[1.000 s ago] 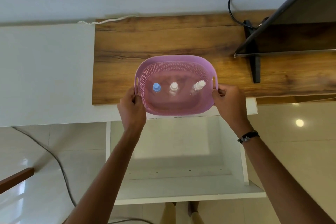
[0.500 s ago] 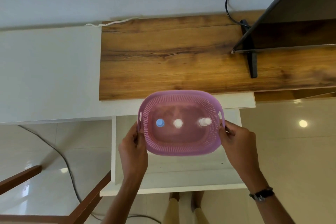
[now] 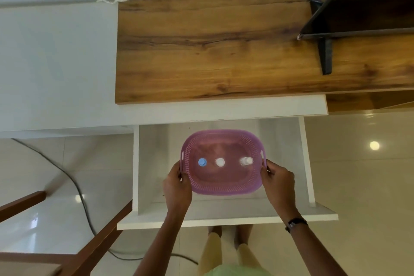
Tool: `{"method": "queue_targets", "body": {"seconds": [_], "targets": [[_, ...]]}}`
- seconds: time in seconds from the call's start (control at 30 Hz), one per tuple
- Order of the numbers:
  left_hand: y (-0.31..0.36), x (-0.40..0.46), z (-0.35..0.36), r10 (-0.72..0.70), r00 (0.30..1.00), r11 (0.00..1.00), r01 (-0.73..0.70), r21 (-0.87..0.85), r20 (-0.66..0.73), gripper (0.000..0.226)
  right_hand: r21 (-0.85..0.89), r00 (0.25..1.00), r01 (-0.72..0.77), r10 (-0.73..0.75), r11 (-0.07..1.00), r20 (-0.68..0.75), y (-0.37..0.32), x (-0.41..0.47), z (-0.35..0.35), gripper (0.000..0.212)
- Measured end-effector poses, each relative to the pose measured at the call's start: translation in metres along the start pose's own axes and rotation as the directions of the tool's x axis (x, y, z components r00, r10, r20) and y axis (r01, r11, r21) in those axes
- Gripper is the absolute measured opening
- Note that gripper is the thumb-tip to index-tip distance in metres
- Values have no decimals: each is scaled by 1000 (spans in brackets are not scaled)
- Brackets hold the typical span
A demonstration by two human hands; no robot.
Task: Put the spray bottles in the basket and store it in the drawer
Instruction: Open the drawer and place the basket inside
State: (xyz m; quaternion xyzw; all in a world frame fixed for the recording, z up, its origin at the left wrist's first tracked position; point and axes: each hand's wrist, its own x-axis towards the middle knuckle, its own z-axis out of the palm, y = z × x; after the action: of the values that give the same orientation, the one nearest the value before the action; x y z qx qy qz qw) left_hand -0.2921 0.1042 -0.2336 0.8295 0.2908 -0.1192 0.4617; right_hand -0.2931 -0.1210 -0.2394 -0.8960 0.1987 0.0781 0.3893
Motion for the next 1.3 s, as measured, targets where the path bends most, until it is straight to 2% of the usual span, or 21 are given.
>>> {"method": "queue_targets", "body": {"seconds": [0.17,0.47,1.3], "targets": [[-31,37,27,-45,996,999,43,22,78,22,10,1000,-10,10,1000,-2,38,25,48,22],[-70,85,55,-212,959,976,217,-3,189,28,65,999,-39,37,997,31,77,59,101,21],[-87,106,72,-206,956,979,197,60,211,35,24,996,-23,21,999,81,104,79,127,18]]}}
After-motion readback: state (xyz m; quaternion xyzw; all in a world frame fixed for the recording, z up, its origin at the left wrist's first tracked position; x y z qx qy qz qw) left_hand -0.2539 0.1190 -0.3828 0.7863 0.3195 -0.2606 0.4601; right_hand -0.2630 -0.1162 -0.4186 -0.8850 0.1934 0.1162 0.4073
